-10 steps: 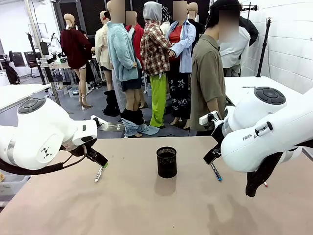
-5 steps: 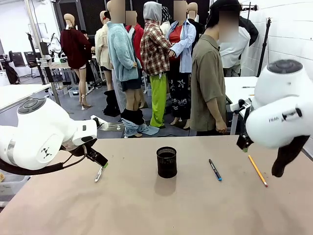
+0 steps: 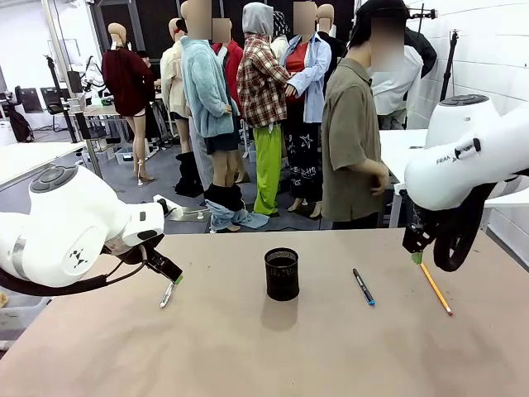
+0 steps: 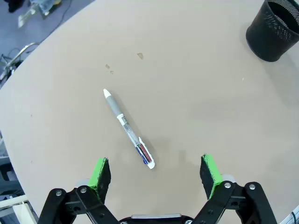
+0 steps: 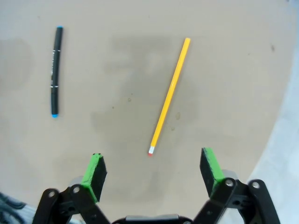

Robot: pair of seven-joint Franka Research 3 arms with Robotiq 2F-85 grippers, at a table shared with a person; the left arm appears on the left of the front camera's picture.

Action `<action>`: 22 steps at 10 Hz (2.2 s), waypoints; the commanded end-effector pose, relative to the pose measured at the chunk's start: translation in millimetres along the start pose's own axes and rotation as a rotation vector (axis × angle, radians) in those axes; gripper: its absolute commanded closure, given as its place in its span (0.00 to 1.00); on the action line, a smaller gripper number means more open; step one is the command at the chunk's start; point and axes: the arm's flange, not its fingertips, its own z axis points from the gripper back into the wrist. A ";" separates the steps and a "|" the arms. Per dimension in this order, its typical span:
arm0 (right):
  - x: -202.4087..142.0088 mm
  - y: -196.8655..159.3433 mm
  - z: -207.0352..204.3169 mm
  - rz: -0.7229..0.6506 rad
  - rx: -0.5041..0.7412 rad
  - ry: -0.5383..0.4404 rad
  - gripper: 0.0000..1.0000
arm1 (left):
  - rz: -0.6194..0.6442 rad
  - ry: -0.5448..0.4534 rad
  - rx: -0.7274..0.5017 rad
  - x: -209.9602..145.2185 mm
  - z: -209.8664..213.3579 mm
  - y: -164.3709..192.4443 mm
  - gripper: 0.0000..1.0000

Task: Place the pens into the pen holder.
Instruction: Pick up a writing instrument from the table and place it into the Pen holder.

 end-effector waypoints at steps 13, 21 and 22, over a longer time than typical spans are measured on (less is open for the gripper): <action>36.3 -15.4 -108.5 -0.141 0.087 0.165 0.00 | 0.002 -0.001 0.000 -0.1 0.5 1.1 0.00; 33.8 -26.1 -113.5 -0.136 0.112 0.173 1.00 | 0.002 -0.001 0.000 -0.1 0.5 1.1 0.00; 35.7 -26.8 -114.3 -0.124 0.113 0.184 1.00 | 0.002 -0.001 0.000 -0.1 0.5 1.1 0.00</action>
